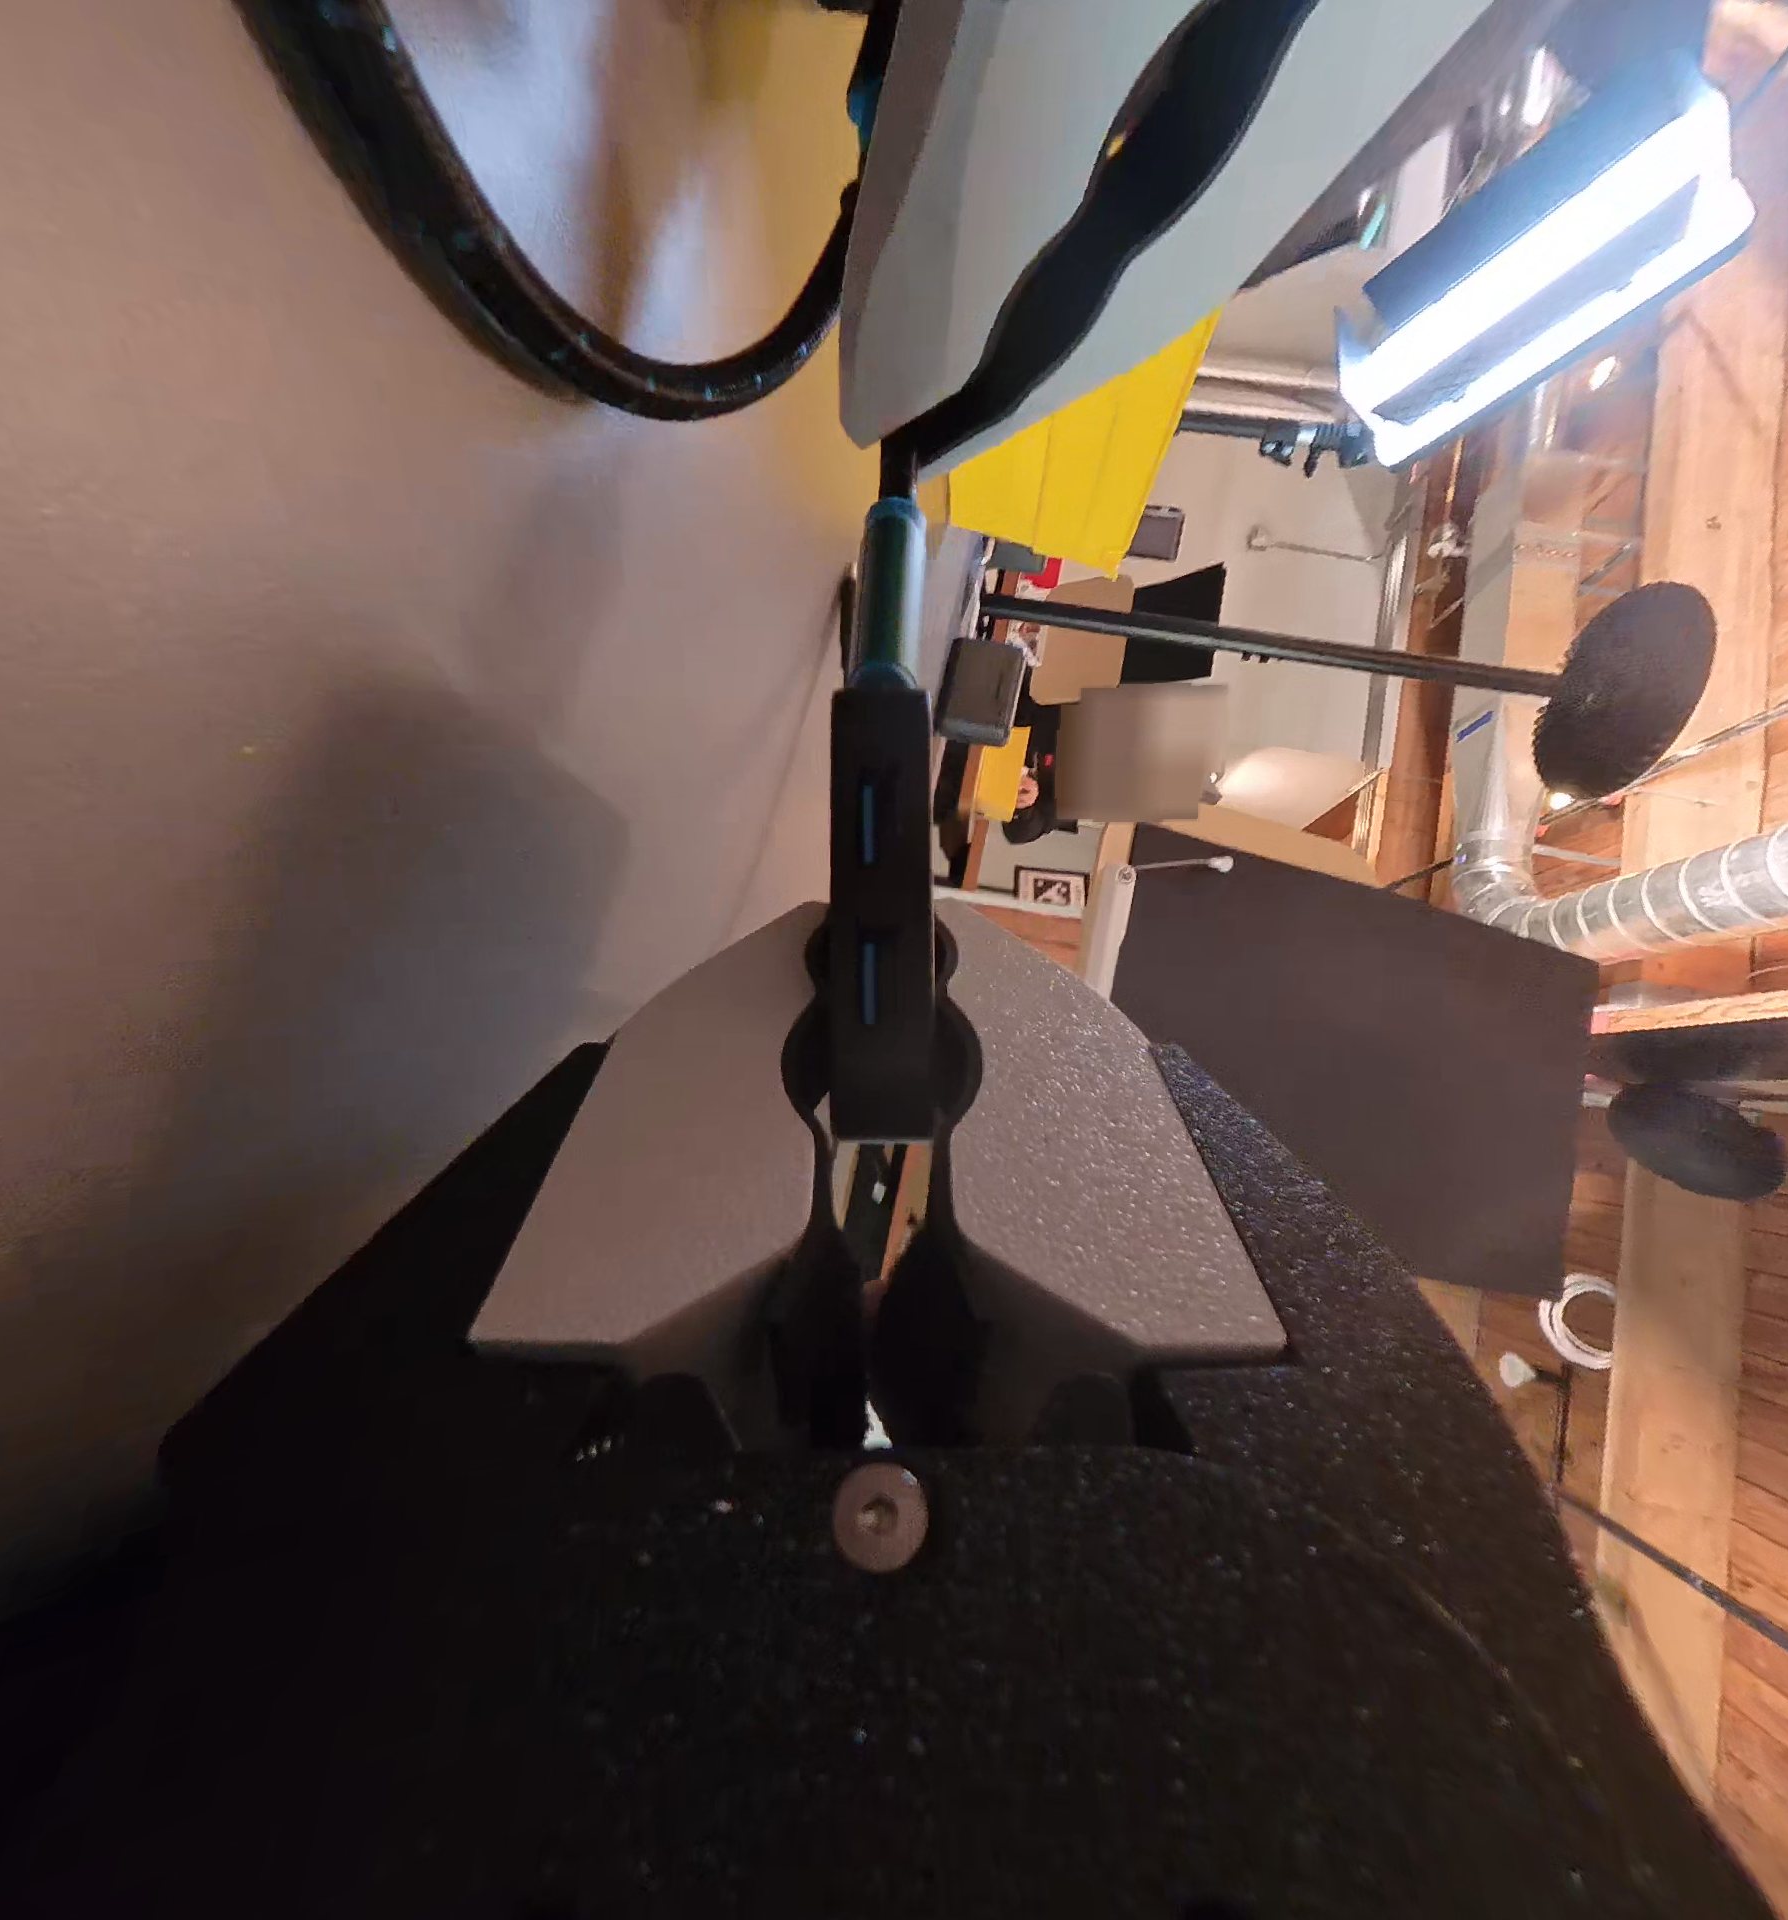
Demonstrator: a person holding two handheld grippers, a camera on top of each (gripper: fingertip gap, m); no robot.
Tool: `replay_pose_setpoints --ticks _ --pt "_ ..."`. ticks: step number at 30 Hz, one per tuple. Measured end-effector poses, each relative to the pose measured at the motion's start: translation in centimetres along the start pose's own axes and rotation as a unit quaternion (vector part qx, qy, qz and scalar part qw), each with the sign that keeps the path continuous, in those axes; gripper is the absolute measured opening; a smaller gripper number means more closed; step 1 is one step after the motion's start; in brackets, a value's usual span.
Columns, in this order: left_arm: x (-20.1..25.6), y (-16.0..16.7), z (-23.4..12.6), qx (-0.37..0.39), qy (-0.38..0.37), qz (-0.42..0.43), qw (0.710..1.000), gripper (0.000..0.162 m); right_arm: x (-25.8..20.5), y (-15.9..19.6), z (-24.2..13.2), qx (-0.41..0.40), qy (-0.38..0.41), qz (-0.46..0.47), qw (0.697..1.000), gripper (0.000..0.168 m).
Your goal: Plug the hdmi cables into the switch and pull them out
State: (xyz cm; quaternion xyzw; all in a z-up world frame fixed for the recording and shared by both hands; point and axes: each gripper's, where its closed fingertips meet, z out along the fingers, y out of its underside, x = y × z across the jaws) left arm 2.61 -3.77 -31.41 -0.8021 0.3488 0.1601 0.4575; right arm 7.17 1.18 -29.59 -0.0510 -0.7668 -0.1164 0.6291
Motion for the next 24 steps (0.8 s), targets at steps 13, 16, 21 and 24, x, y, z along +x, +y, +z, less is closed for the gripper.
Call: replay_pose_setpoints --ticks 13,16,21,24 --pt "0.6 -1.9 1.9 -0.012 -0.032 -0.035 0.999 0.005 -0.8 2.4 1.5 -0.133 -0.041 0.039 0.990 0.012" --pt "1.3 -2.7 2.3 -0.015 -0.023 -0.061 0.998 0.005 -1.1 3.1 1.6 -0.173 -0.047 0.010 0.984 0.012" --pt "1.8 -3.4 3.3 -0.011 -0.034 -0.162 0.986 0.006 -1.8 4.0 1.4 -0.191 -0.063 0.009 0.980 0.012" --pt "0.5 -3.1 3.3 -0.009 -0.078 -0.172 0.982 0.008 -1.3 3.9 1.6 -0.184 -0.057 0.026 0.981 0.012"
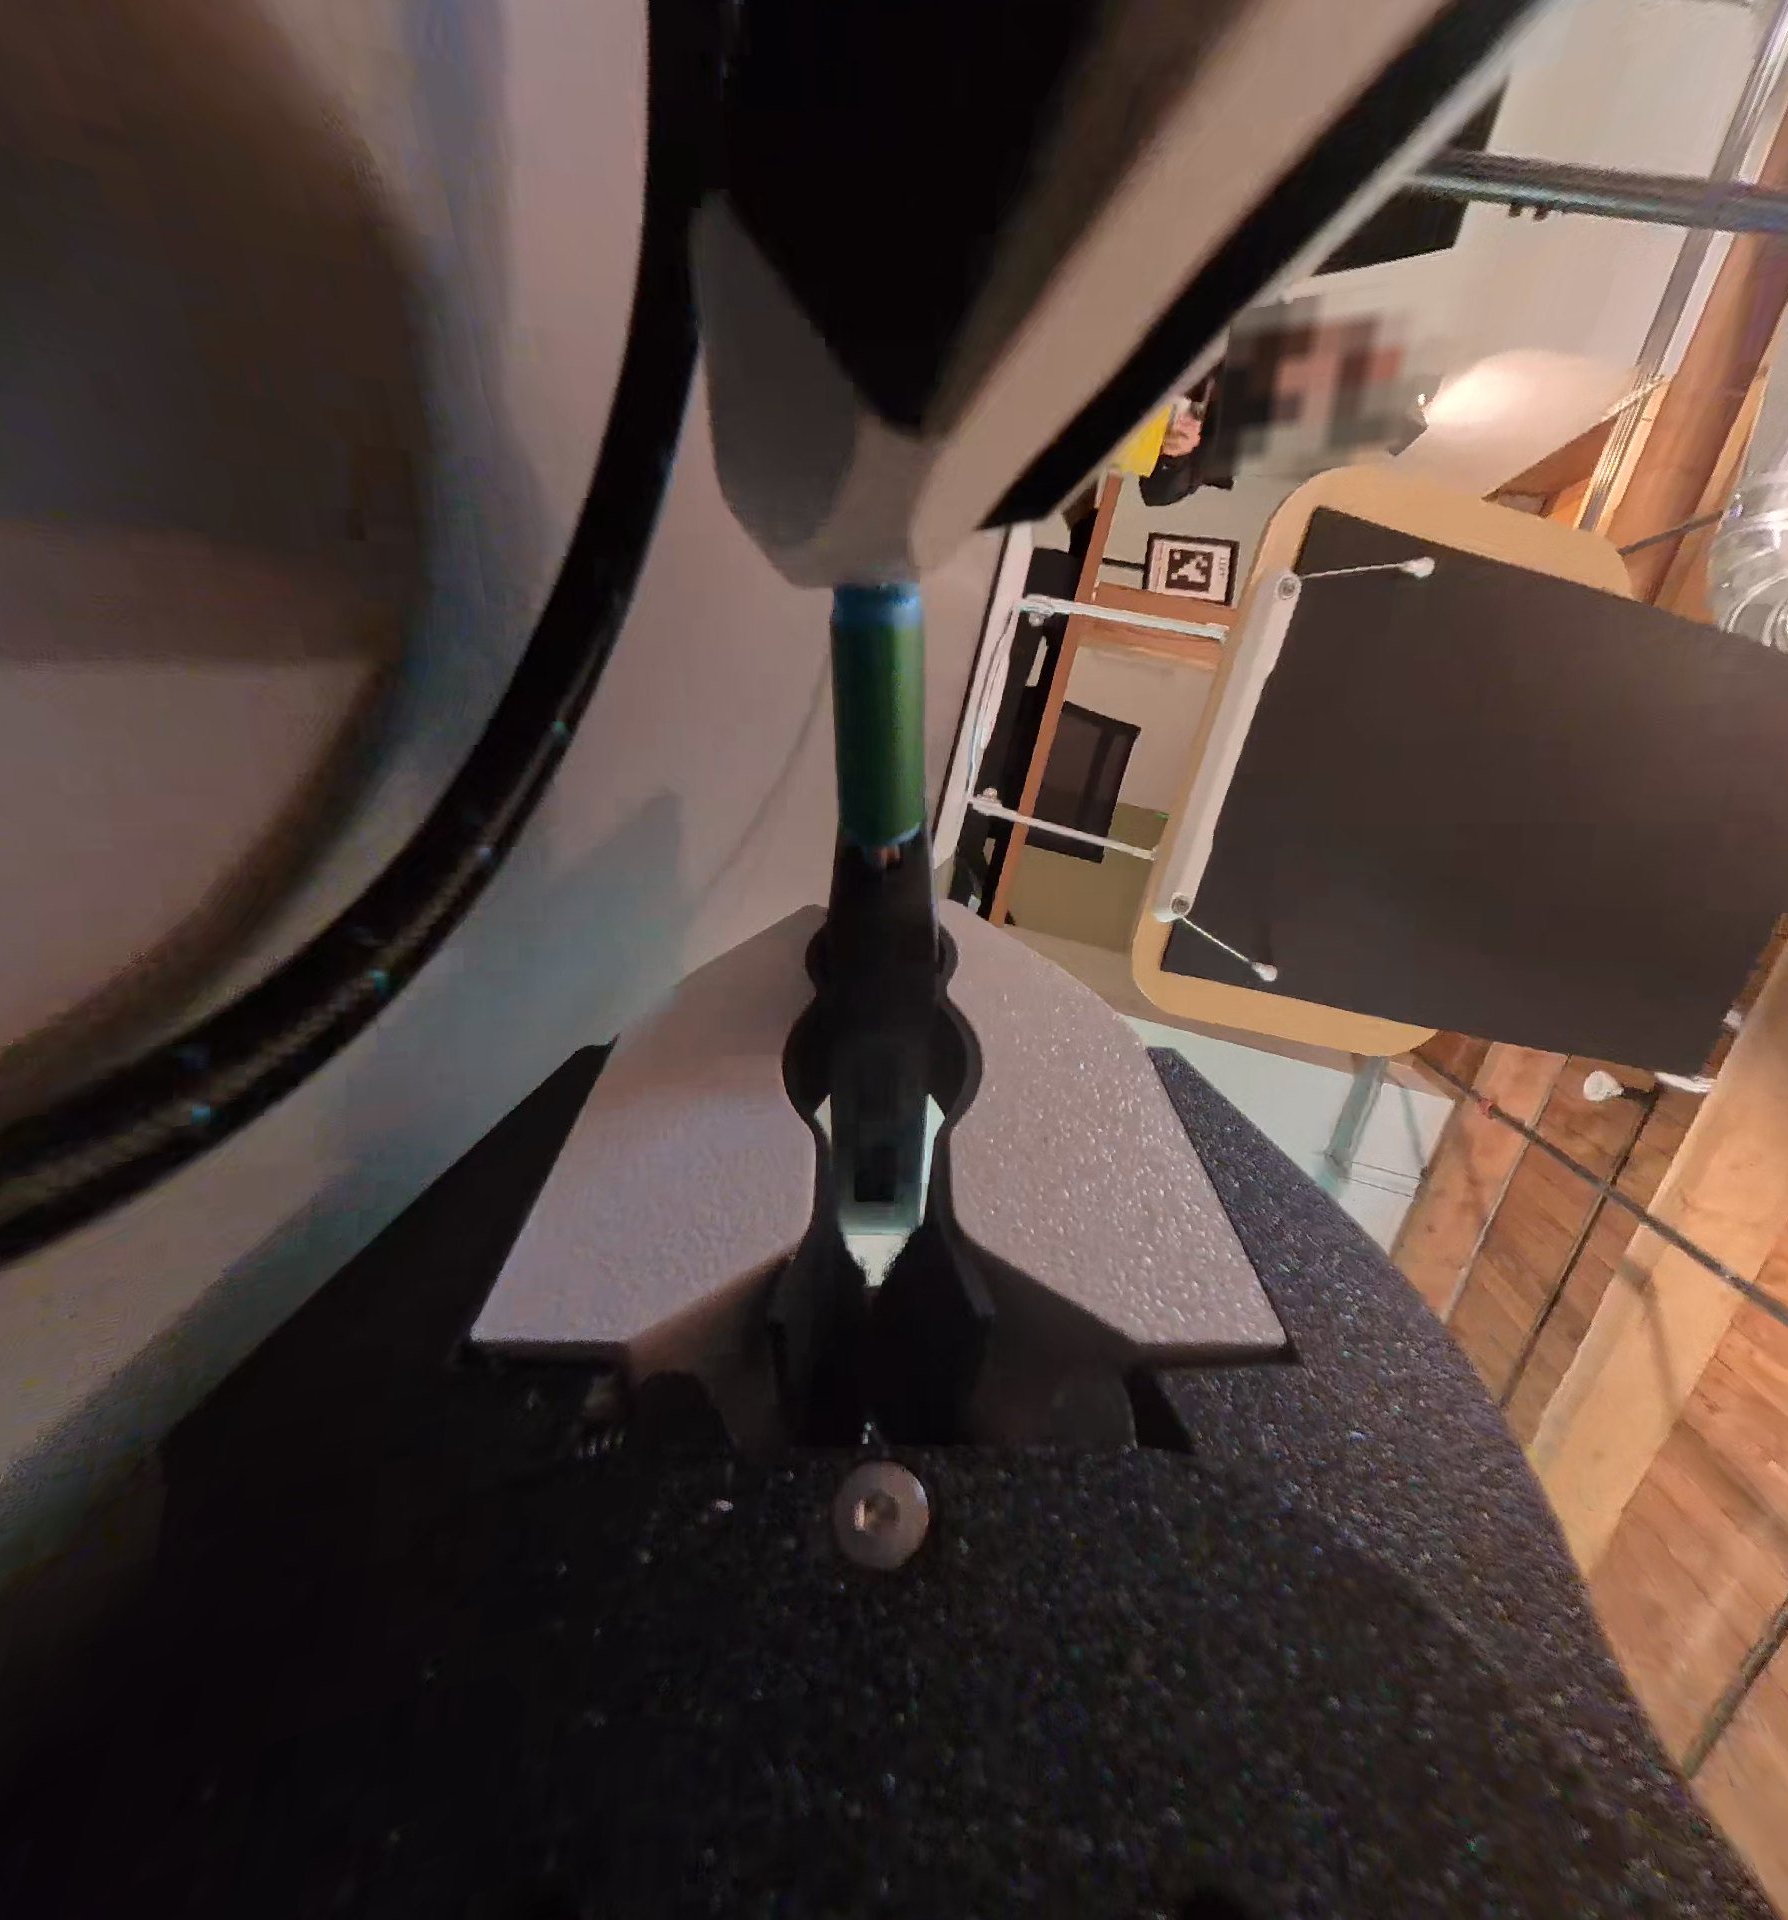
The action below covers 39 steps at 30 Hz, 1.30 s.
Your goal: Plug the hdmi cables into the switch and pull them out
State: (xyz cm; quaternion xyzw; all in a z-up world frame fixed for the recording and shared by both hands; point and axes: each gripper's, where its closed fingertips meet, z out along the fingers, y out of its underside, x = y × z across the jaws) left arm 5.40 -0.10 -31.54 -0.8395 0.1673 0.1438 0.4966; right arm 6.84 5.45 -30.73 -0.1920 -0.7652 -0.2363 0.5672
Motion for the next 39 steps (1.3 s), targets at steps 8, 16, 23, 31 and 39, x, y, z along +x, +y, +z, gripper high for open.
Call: replay_pose_setpoints --ticks 8,16,23,31,39 --pt "0.7 -0.2 -0.7 0.032 0.049 0.022 0.998 0.008 0.6 -2.5 -2.1 0.186 0.016 0.031 0.982 0.030" --pt "2.4 -0.9 -1.4 0.067 0.103 0.056 0.991 0.008 -0.5 2.0 -2.9 0.268 -0.042 0.074 0.960 0.043" --pt "2.6 -0.5 -1.3 0.051 0.108 0.051 0.992 0.009 -0.4 0.2 -3.2 0.232 -0.011 -0.020 0.972 0.013" --pt "4.2 -1.6 -1.3 0.047 0.124 0.006 0.991 0.008 -1.7 0.0 -1.2 0.075 -0.045 -0.034 0.996 0.012" --pt "3.2 -1.4 -1.1 0.041 0.055 0.046 0.997 0.009 -0.2 -0.5 -0.4 0.090 0.003 -0.042 0.995 0.014"
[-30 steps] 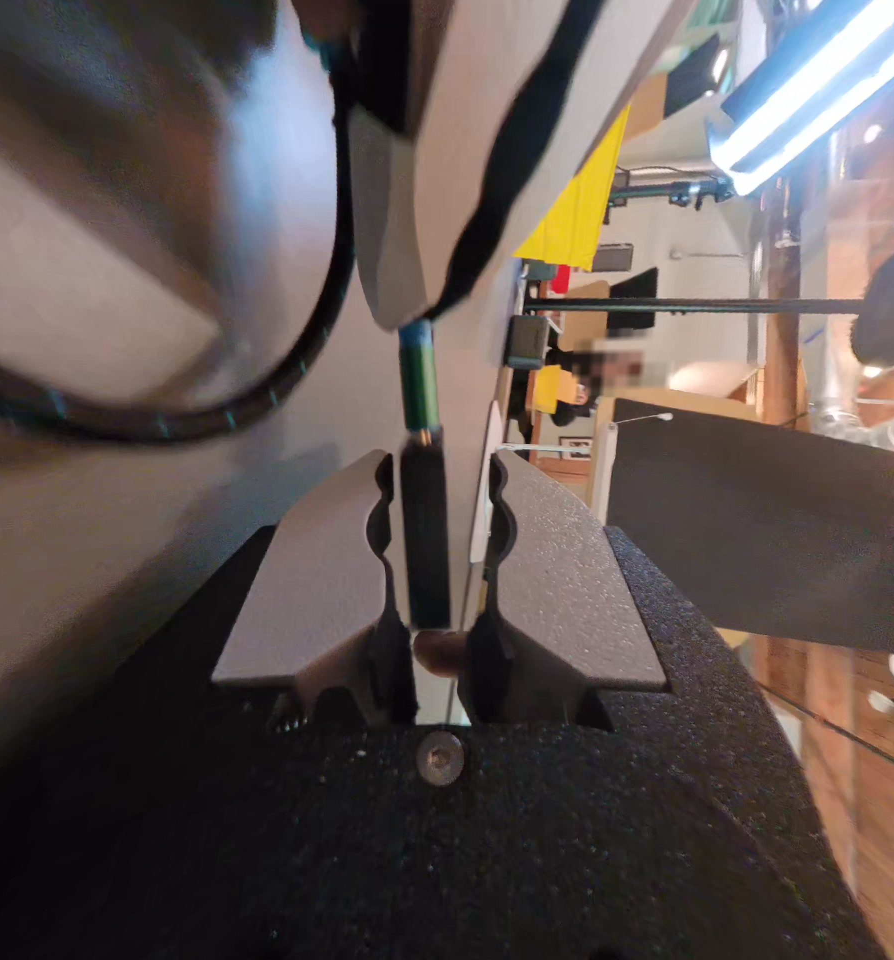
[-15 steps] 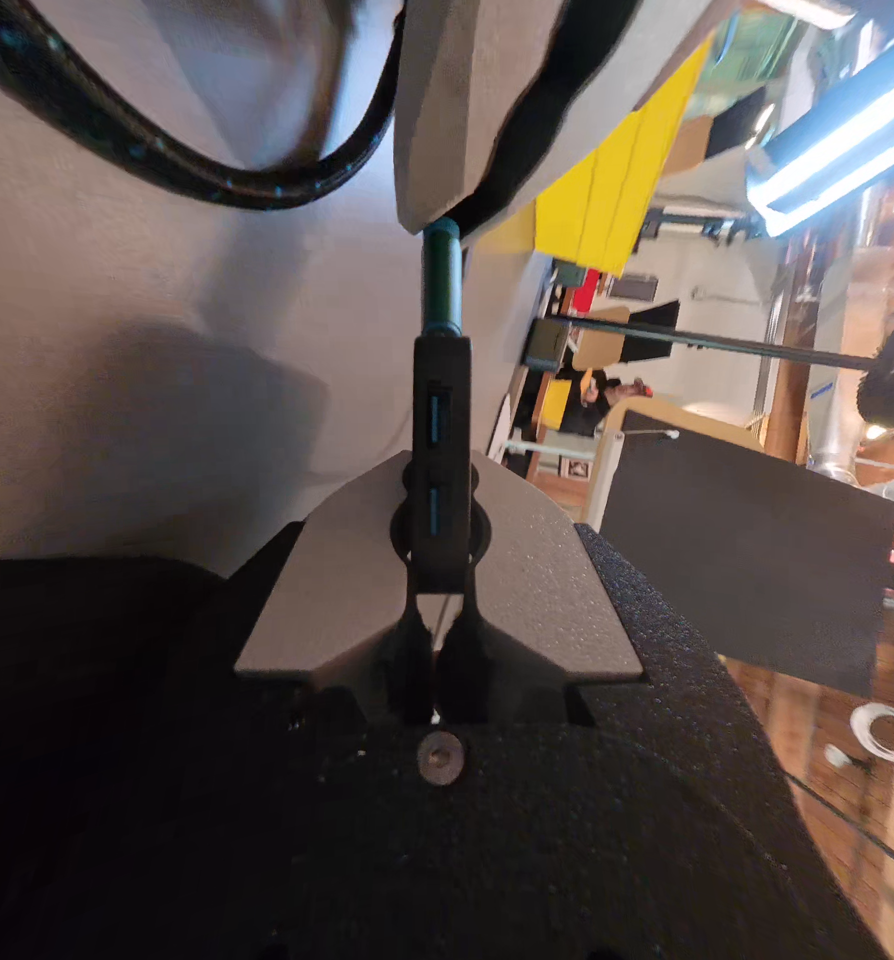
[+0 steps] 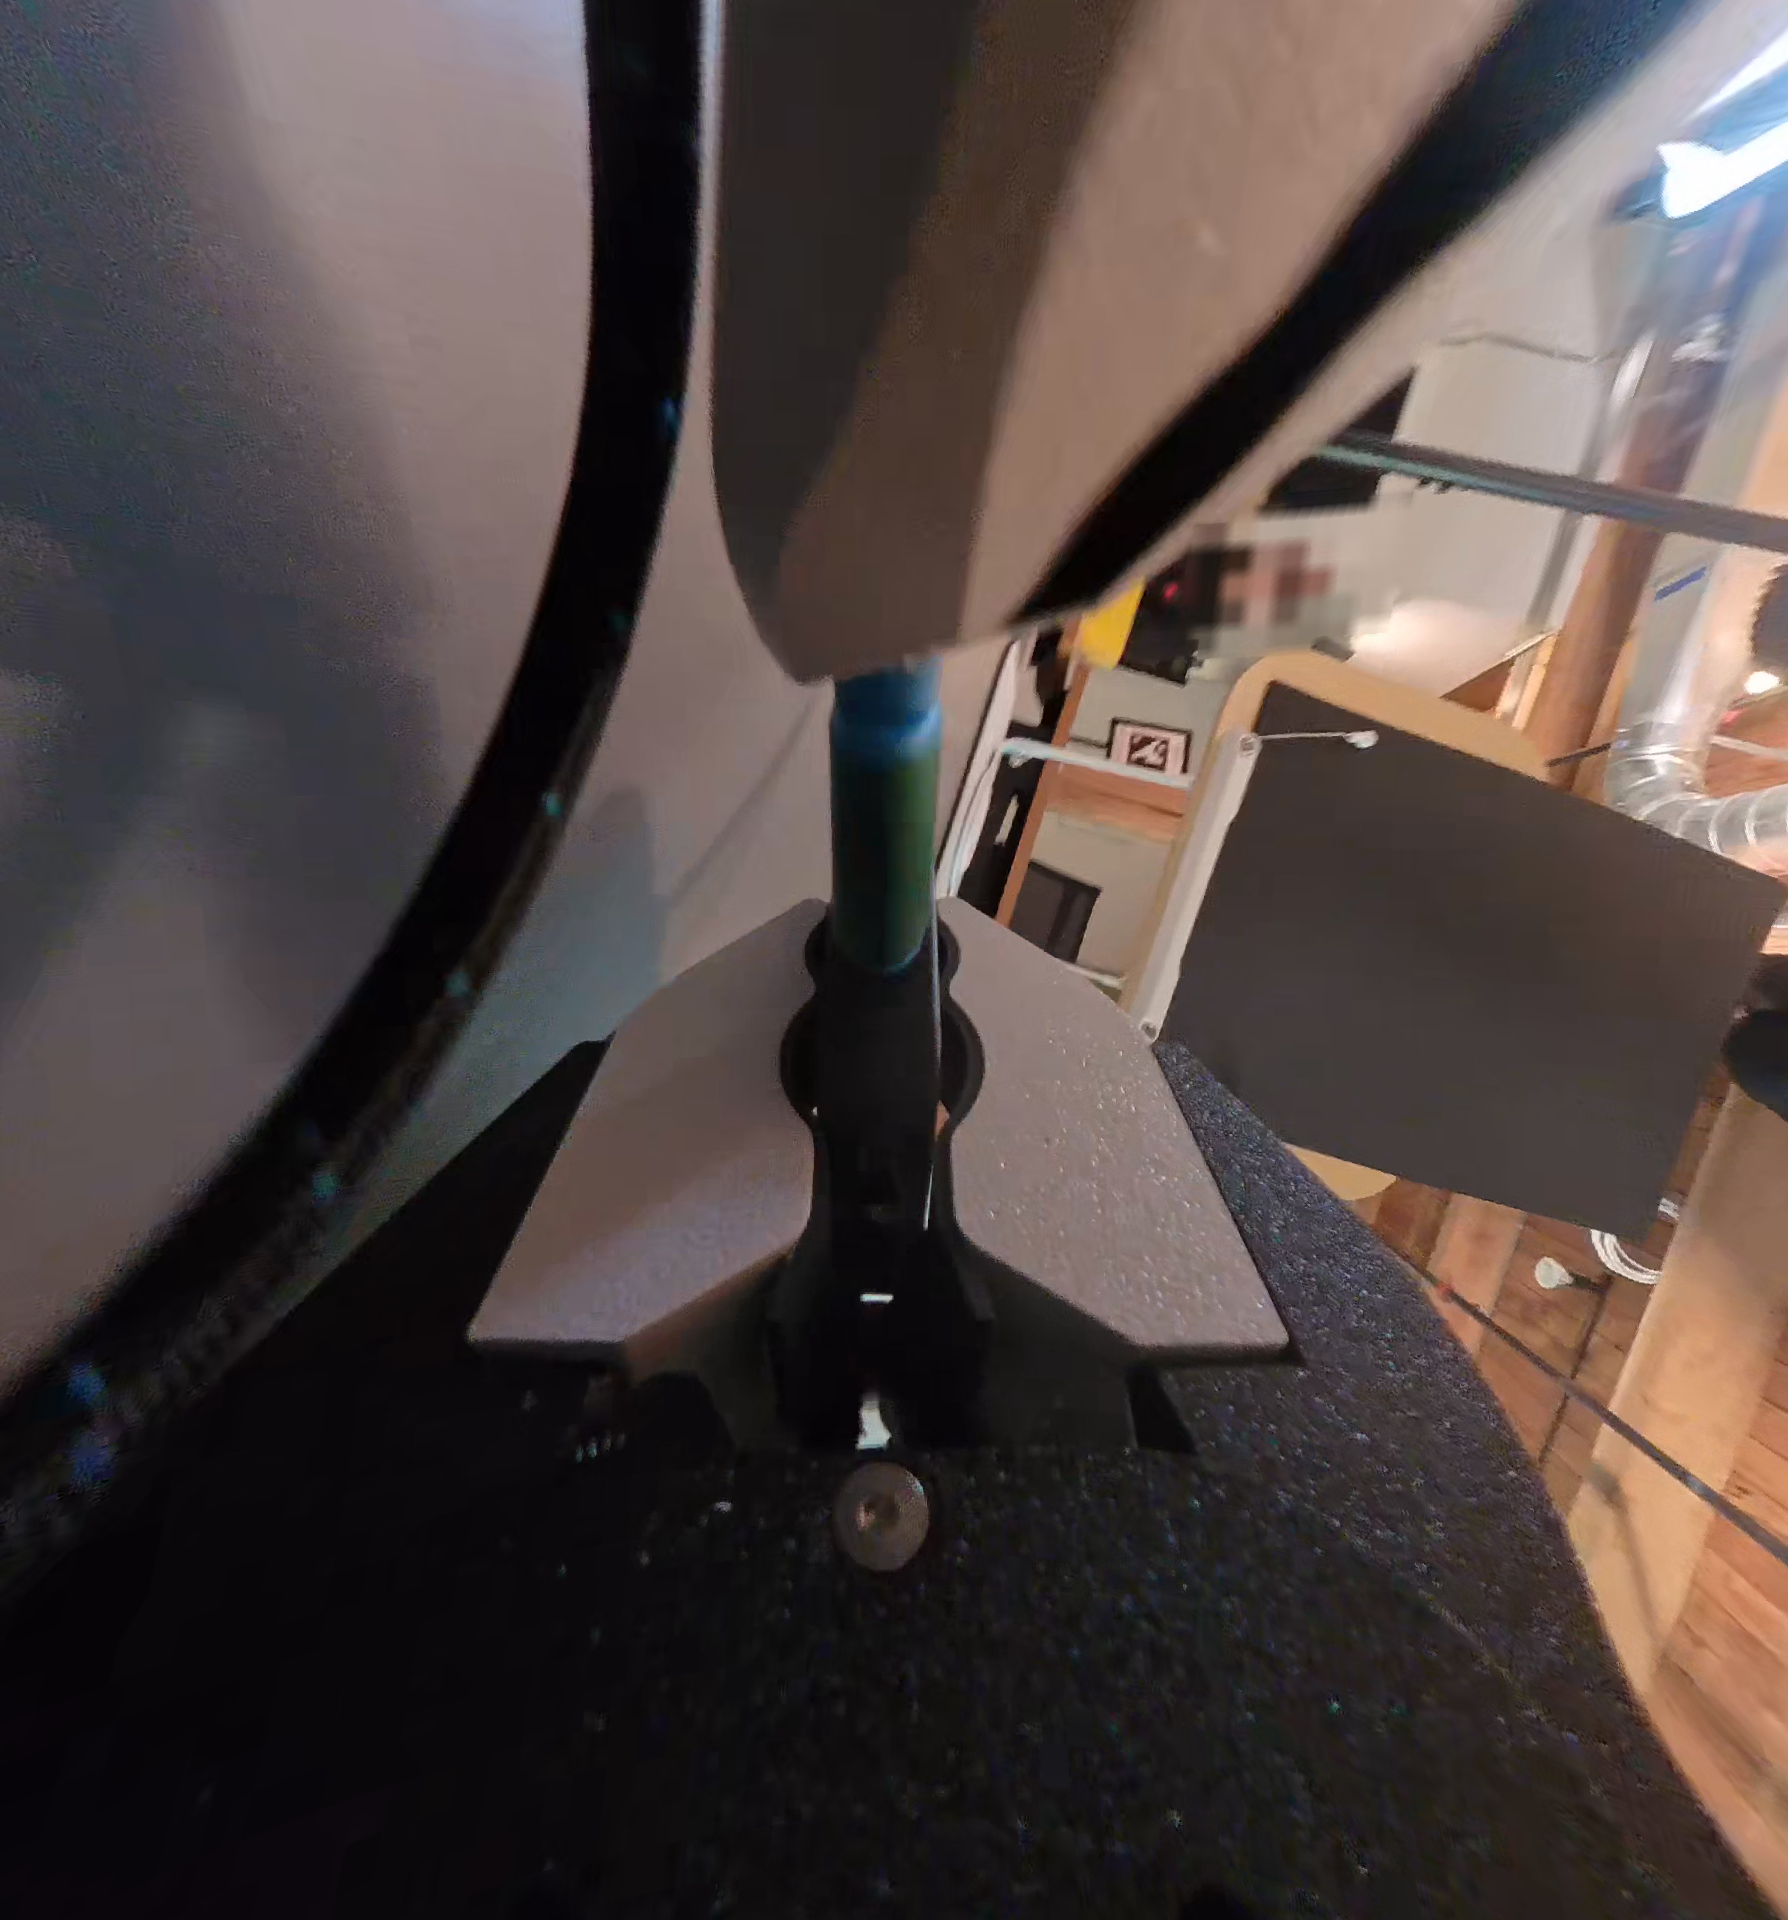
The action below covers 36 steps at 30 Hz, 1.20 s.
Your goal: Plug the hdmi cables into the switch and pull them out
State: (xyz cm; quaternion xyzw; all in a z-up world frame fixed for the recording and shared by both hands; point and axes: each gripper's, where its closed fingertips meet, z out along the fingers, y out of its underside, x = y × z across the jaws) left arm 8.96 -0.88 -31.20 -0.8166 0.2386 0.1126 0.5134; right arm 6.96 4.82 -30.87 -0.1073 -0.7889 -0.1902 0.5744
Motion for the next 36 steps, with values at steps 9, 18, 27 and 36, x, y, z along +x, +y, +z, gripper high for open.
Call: replay_pose_setpoints --ticks 9,18,27,36 --pt "-5.4 -2.2 -3.6 0.088 -0.175 0.167 0.966 0.009 4.0 1.6 -3.4 0.276 -0.198 0.630 0.698 0.092" --pt "-6.6 -2.0 -3.4 0.091 -0.196 0.232 0.948 0.009 7.4 -1.0 -4.6 0.398 -0.331 0.773 0.367 0.020" --pt "-10.0 -1.9 -4.3 0.111 -0.256 0.143 0.949 0.007 6.7 -3.5 -3.8 0.368 -0.295 0.778 0.416 0.014" --pt "-9.9 -1.0 -4.1 0.108 -0.243 0.109 0.958 0.006 6.0 -4.0 -3.3 0.352 -0.317 0.776 0.415 0.014"
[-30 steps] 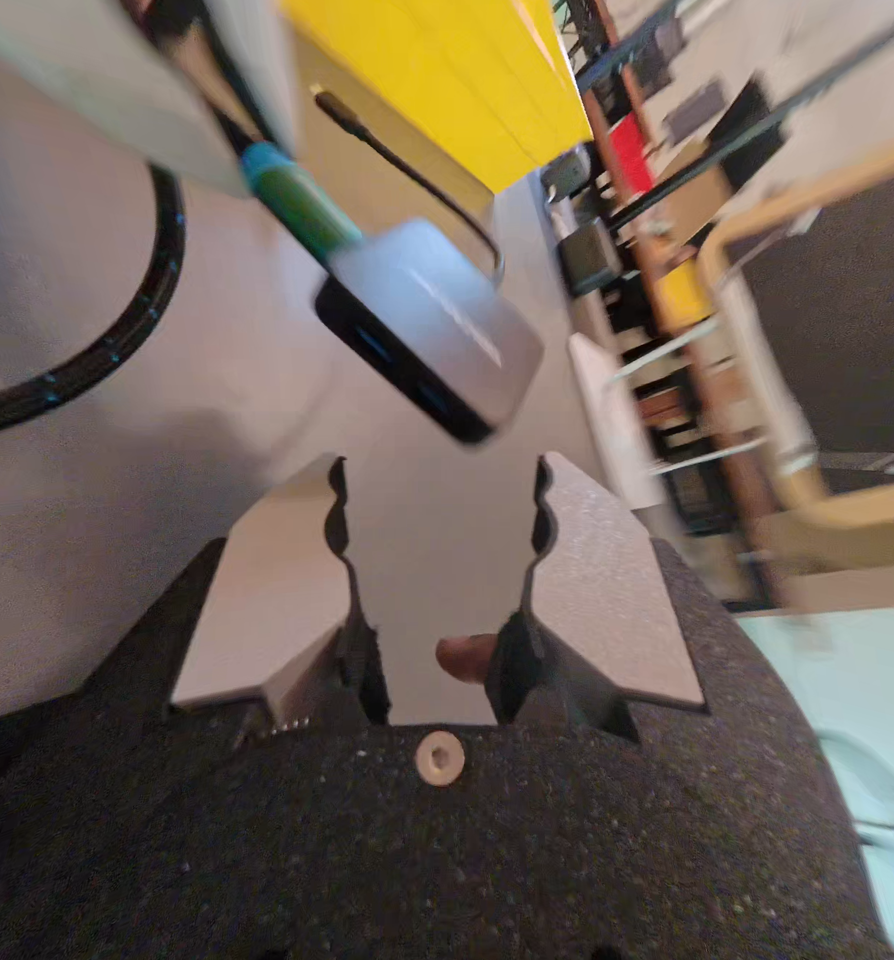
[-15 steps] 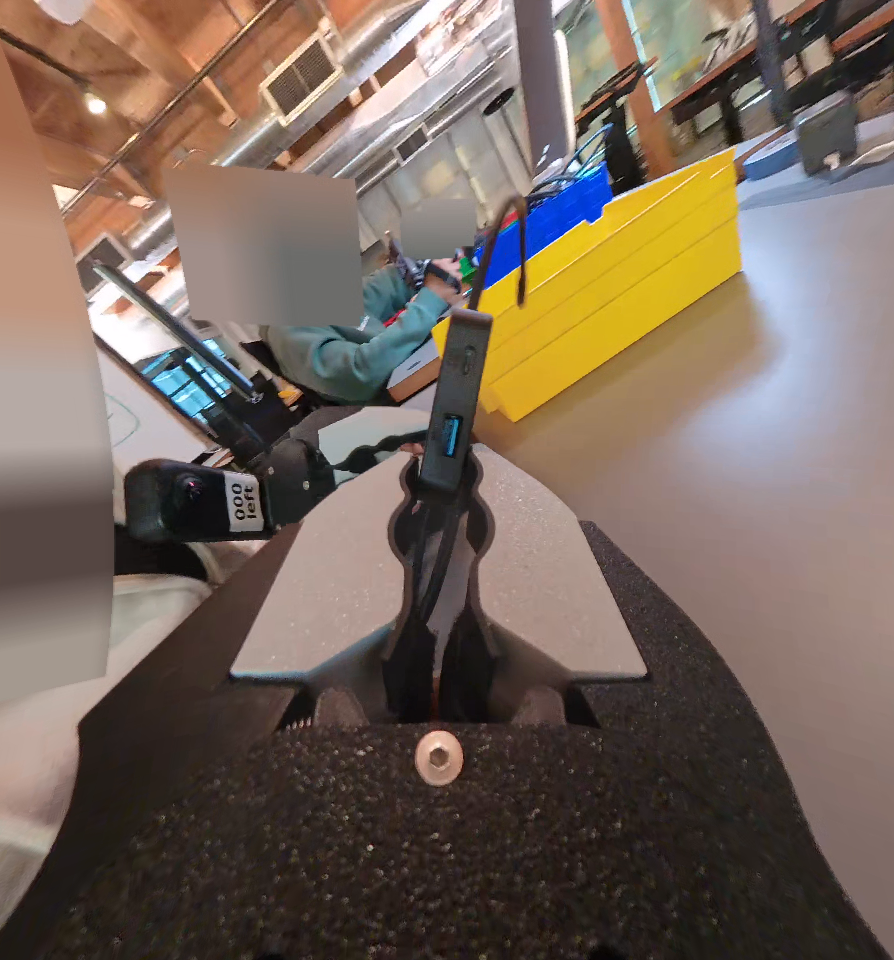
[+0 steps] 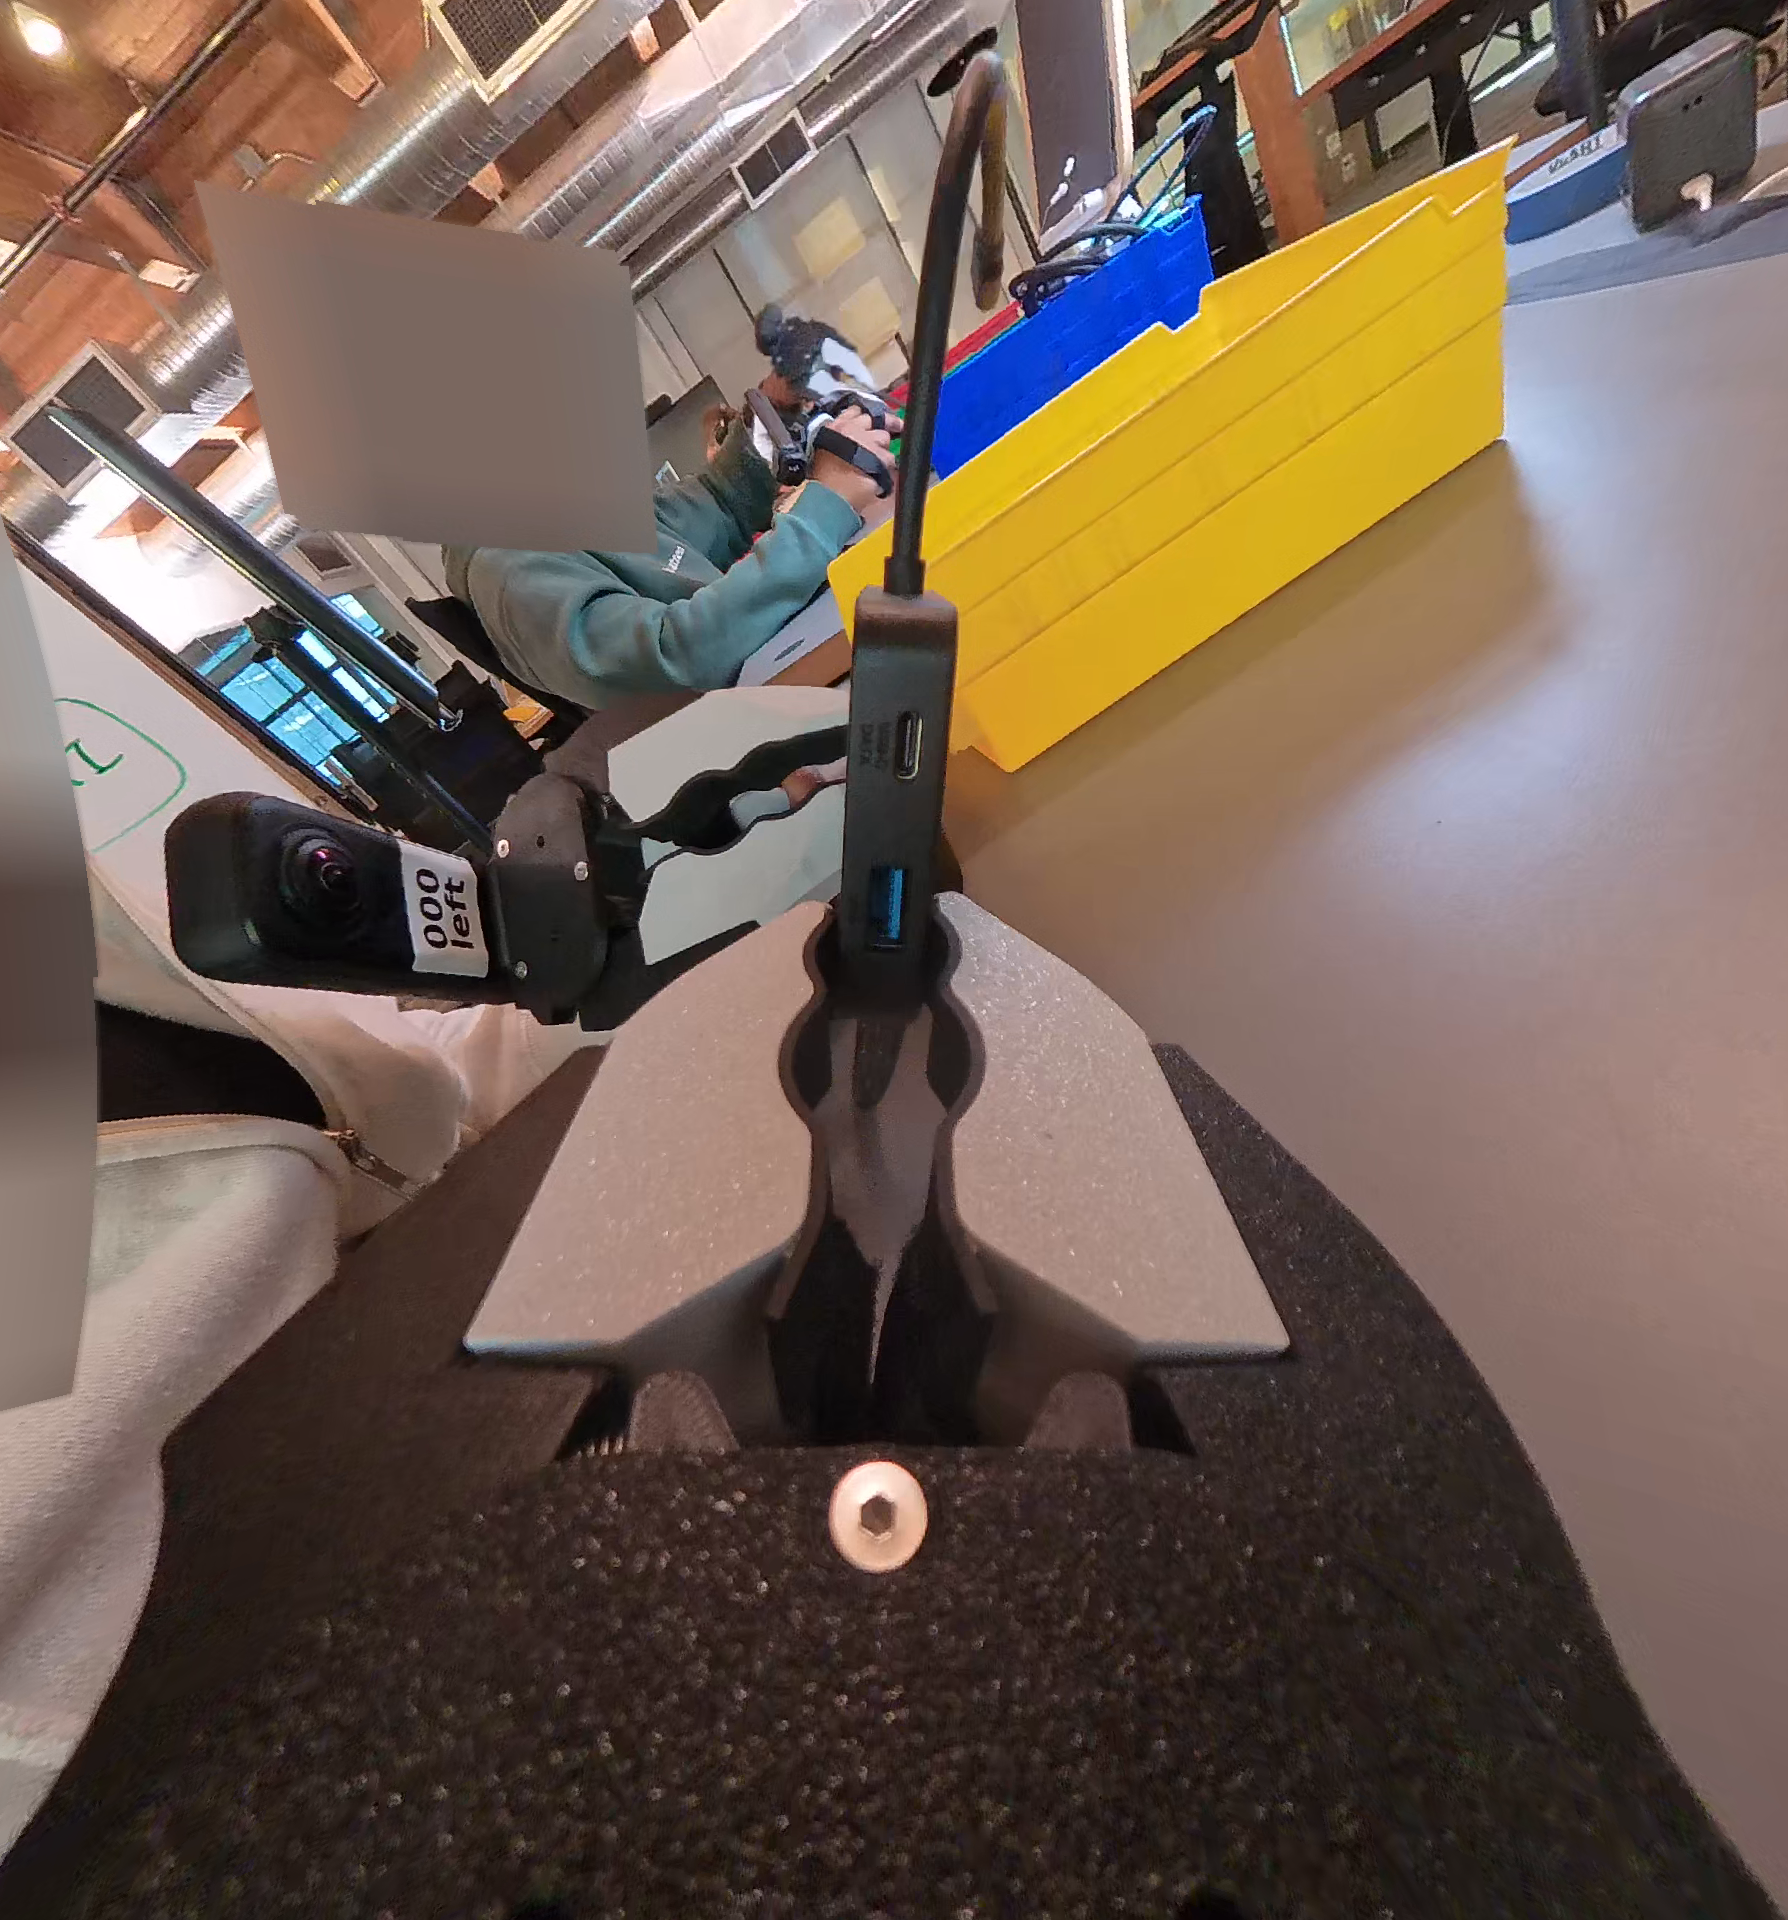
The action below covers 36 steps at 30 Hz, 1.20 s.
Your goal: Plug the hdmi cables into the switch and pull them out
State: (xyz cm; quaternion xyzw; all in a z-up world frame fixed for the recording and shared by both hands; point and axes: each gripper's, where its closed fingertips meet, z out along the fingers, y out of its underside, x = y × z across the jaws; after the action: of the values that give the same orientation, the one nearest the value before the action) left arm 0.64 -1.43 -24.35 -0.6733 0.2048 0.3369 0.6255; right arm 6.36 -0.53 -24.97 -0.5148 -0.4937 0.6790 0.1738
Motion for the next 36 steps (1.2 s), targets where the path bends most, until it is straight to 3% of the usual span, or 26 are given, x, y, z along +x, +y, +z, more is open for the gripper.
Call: replay_pose_setpoints --ticks 4,8,11,15,20,23,32,36 --pt "0.0 0.3 0.3 -0.004 0.010 -0.008 1.000 0.006 0.1 -0.2 0.0 0.009 0.002 0.000 1.000 0.014" --pt "-0.6 -0.4 0.9 0.015 0.024 0.043 0.999 0.011 0.2 -1.2 -0.5 0.033 -0.018 0.021 0.999 0.014" --pt "0.1 -0.3 1.1 0.006 0.070 0.061 0.996 0.032 -0.4 -1.0 -0.6 0.024 -0.040 0.021 0.999 0.014" --pt "0.6 -0.2 1.2 0.000 0.066 0.108 0.992 0.024 -0.3 -0.4 0.0 0.008 -0.031 0.013 0.999 0.014" --pt "0.5 -0.2 1.3 -0.013 0.040 0.056 0.998 0.023 -0.1 -0.7 0.2 0.028 -0.025 0.025 0.999 0.014" --pt "0.2 -0.2 1.0 0.001 0.031 0.104 0.994 0.024 -0.3 0.3 0.6 -0.010 -0.028 0.019 0.999 0.014" --pt "1.4 0.1 -0.9 0.069 0.152 0.241 0.956 0.023 -1.9 4.5 2.1 -0.165 -0.088 0.036 0.982 0.015" --pt "2.6 -0.1 -1.3 0.078 0.182 0.258 0.946 0.022 -2.3 3.8 2.4 -0.139 -0.119 0.056 0.982 0.018"
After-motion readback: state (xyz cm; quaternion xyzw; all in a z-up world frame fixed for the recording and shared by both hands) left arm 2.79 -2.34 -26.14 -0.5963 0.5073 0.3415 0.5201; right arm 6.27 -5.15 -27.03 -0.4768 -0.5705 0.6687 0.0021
